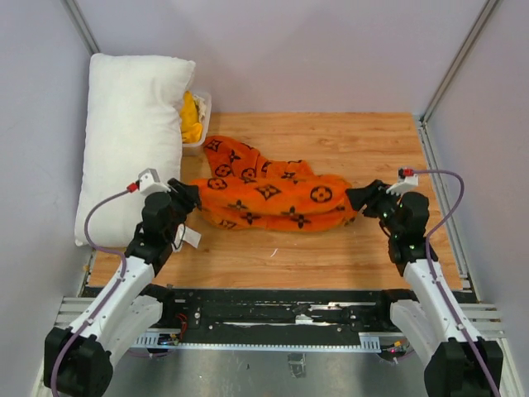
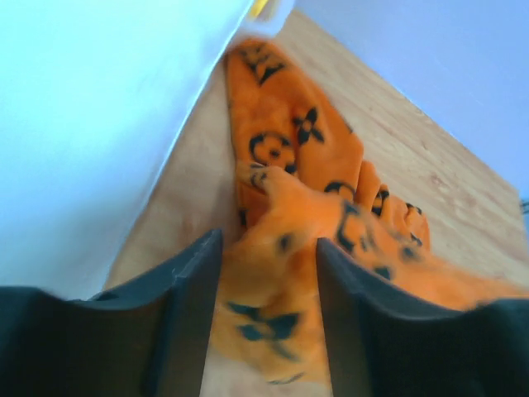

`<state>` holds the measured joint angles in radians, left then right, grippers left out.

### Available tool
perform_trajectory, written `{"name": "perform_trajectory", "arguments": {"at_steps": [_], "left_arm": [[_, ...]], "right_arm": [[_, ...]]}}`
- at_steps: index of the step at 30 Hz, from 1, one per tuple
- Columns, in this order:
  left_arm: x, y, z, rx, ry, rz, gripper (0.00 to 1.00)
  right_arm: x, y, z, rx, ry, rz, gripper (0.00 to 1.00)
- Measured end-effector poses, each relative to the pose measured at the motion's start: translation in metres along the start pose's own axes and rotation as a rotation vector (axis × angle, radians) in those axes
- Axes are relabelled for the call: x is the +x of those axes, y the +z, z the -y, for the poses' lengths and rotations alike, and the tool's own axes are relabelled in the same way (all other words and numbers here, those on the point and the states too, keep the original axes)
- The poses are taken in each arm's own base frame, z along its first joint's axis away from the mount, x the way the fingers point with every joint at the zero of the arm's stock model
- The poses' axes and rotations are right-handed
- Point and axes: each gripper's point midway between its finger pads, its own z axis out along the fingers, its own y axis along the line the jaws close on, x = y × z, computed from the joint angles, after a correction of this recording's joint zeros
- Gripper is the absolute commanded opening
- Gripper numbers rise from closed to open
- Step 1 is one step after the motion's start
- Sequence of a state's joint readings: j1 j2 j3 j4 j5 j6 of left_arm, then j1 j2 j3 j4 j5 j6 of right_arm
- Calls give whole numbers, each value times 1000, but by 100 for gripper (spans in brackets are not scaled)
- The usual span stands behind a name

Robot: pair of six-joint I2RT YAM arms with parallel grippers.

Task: Remove the pillowcase from the pillow
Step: Adjust the pillowcase at the center of the board.

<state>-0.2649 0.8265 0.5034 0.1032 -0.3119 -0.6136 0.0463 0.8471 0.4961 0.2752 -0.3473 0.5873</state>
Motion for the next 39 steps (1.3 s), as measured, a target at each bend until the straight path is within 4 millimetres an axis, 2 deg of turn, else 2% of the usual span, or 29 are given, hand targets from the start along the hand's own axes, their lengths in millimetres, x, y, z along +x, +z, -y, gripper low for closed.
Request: {"name": "perform_trajectory", "arguments": {"at_steps": [2,3,5,6,9,12,16,18,20,22,25,27,31,34,39], "left_arm": [[29,-7,-22,-36,-34,-49,92],[43,-10,-31,-58,-49,-82,96],[62,-12,-45,-100,-48,-135,99],[68,-13,-50,-118,-48,-153,99],[64,-11,-50,-137,-37,-150,99],[44,-1,-36,-122,2,-124,98],[26,17,-10,-75,54,-120,94],[42,30,-10,-87,97,-174,94],[60,35,-12,-97,139,-226,94],[75,36,-16,-107,174,-271,94],[79,36,-18,-111,198,-280,94],[77,37,-20,-116,211,-272,94],[76,37,-22,-123,231,-267,94],[78,38,-24,-127,239,-274,94],[82,39,-27,-134,251,-285,93]], "right_arm": [[32,-11,21,63,6,-45,91],[44,-15,29,92,15,-67,98],[66,-21,47,163,32,-117,99],[69,-22,52,185,39,-126,99],[64,-22,58,227,33,-103,98],[54,-16,64,269,32,-89,99],[53,8,74,320,48,-162,75],[65,25,80,326,71,-245,66],[81,39,85,319,97,-330,60],[99,49,90,307,128,-396,58],[127,52,98,308,170,-479,59],[136,52,101,309,185,-502,63],[133,57,100,294,183,-485,64],[133,58,101,295,174,-480,57],[136,60,107,303,151,-480,36]]}}
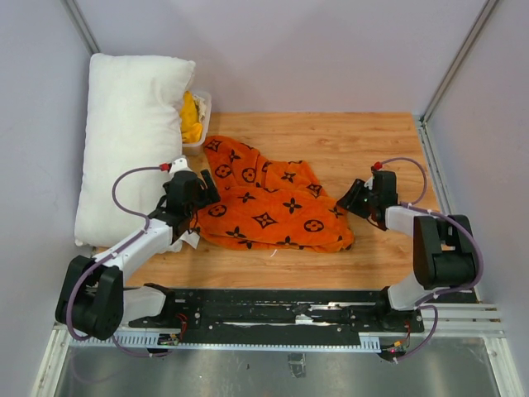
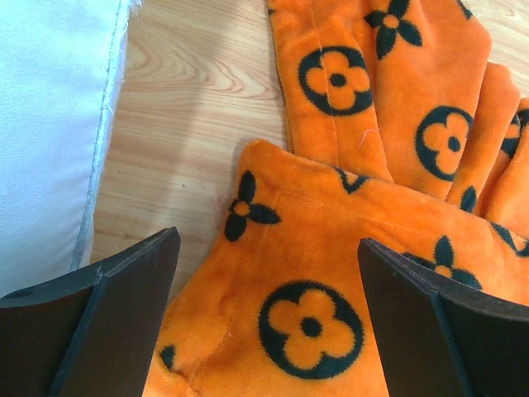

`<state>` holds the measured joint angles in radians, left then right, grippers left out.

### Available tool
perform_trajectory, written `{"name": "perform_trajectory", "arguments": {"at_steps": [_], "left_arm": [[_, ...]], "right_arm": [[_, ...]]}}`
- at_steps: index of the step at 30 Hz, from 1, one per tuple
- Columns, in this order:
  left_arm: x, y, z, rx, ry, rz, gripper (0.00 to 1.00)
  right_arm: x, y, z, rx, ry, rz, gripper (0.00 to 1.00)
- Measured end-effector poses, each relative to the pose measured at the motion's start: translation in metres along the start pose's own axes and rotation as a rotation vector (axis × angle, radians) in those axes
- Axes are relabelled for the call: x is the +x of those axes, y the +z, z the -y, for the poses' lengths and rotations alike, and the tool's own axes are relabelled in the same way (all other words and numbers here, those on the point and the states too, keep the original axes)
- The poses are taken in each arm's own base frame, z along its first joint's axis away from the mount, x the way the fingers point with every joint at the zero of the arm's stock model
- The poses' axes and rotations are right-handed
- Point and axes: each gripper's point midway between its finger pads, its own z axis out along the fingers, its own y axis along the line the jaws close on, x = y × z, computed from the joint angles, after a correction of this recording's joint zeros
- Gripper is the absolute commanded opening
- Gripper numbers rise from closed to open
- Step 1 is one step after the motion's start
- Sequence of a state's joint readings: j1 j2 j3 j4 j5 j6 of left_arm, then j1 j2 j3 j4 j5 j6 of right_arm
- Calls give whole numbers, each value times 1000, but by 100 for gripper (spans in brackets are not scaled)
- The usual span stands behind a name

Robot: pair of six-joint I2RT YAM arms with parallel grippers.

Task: Remove the pillowcase from the pillow
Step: Fold the pillowcase at the center of the board.

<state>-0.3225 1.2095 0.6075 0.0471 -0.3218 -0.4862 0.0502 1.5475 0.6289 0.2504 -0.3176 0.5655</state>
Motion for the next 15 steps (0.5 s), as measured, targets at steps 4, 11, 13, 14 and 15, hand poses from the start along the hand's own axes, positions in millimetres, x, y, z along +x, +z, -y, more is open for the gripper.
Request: {"name": "perform_trajectory", "arguments": {"at_steps": [4,11,13,14,15], "left_arm": [[0,0,-1,-2,9,0,93],[6,5,-5,-17,14,-20,94],[9,8,-8,-24,13,-33,94],[11,9,-9,-27,13,-39,94],[12,10,-10,-30,13,-42,94]], "right_arm": [[1,3,4,13,-20,-2,10],[6,2,7,20,-28,-17,1],[4,-3,6,19,-13,-18,1],[3,-6,4,17,-5,-15,1],[-2,-10,4,18,6,-3,1]]}}
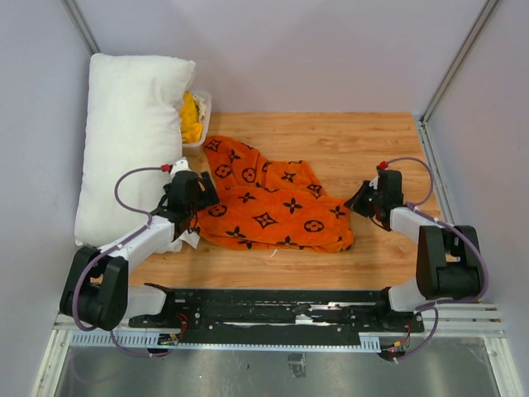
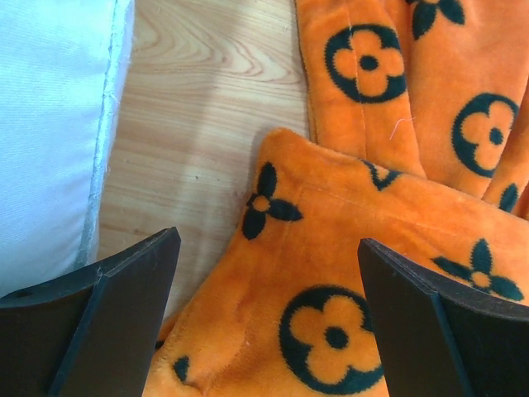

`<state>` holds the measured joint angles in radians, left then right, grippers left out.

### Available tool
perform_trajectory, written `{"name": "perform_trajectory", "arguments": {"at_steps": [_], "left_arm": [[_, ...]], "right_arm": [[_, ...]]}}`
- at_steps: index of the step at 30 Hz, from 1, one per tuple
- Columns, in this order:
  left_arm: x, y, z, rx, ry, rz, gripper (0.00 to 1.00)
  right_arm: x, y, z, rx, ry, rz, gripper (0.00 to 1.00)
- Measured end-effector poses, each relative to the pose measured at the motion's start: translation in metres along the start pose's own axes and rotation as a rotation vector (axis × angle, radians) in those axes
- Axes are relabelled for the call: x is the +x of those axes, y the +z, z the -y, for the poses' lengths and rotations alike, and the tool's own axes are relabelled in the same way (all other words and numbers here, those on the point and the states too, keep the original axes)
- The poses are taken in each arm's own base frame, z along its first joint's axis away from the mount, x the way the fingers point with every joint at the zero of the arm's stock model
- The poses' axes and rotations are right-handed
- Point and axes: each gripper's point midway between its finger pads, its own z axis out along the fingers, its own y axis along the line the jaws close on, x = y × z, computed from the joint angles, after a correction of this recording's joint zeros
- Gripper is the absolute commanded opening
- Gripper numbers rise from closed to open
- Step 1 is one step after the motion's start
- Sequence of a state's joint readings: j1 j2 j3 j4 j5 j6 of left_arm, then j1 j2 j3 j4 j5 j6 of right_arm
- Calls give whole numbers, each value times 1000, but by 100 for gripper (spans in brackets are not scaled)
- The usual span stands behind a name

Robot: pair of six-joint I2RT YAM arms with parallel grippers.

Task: Remove the pillowcase from the pillow
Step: Fold the pillowcase at the center of the board.

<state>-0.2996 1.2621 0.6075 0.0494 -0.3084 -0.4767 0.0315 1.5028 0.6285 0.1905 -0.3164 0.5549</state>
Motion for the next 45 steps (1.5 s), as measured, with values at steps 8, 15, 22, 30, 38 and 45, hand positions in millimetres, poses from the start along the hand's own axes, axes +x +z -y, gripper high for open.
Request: {"name": "perform_trajectory", "arguments": {"at_steps": [8,15,22,30,38,45], "left_arm": [[16,16,-4,-27,22,-64,95],[26,47,-5,-20,45,-145,91],[28,68,11,107,28,-185,82],[28,80,28,197,8,-200,62],[34,75,32,235,-7,-218,19],[-4,54,42,266,-19,-114,0]], "right_arm": [[-62,-55,-26,-21,-3,205,1],[-66,-67,-24,17,-24,217,1],[-56,-65,-19,29,-27,173,1],[-55,-65,-21,16,-37,168,1],[-57,-70,-26,-3,-43,179,1],[-62,-77,-33,-26,-52,201,1]]}}
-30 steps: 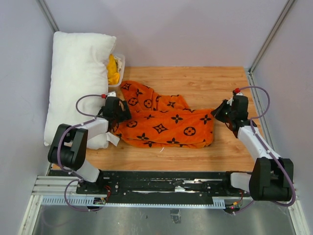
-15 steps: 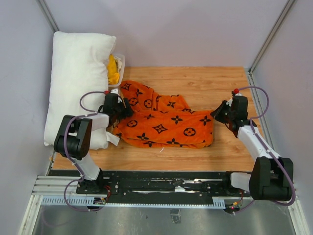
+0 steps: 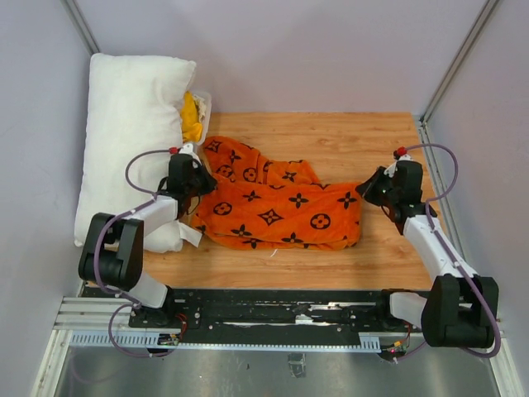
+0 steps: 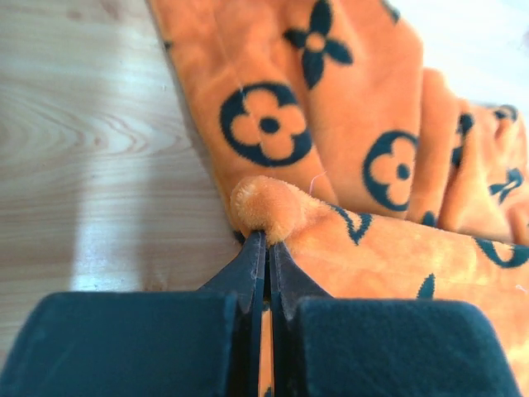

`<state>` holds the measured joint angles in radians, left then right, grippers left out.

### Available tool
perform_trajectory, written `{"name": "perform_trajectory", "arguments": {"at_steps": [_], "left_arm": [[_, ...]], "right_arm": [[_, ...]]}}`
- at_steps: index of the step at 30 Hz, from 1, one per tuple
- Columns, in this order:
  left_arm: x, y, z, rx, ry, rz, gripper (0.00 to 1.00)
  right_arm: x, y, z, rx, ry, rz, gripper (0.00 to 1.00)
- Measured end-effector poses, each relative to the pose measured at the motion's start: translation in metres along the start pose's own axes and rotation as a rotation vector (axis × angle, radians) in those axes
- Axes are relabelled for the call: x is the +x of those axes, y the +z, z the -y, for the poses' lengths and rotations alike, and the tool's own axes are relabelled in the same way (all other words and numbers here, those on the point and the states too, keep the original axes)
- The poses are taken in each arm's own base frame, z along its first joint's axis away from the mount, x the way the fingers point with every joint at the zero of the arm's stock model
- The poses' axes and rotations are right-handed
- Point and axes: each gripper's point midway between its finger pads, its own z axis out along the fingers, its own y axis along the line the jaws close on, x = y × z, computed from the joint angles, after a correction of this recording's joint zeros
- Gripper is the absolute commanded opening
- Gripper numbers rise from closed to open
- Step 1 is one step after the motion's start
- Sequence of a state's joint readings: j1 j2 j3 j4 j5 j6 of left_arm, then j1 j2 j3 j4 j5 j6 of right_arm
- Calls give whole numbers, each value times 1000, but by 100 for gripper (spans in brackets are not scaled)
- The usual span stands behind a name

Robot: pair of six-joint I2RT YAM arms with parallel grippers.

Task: Remove the pillowcase from the pillow
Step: Fold the pillowcase at the center of the board.

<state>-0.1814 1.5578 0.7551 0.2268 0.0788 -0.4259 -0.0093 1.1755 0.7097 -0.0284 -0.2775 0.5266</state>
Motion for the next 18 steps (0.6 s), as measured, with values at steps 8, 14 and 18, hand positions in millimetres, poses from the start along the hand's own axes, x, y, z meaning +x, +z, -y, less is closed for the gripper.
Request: {"name": "perform_trajectory", "arguments": {"at_steps": [8,14,18], "left_arm": [[-58,-34,14,-10,6,174,0],[-173,-77,65,48,5,408,0],[-275,-155,115,135,30,654,0]], "right_arm": [[-41,-10,-26,-58,10,98,1],[-146,-47,-86,-161,-14,339,1],[-224,-119,-133,-237,-59,606,1]]}}
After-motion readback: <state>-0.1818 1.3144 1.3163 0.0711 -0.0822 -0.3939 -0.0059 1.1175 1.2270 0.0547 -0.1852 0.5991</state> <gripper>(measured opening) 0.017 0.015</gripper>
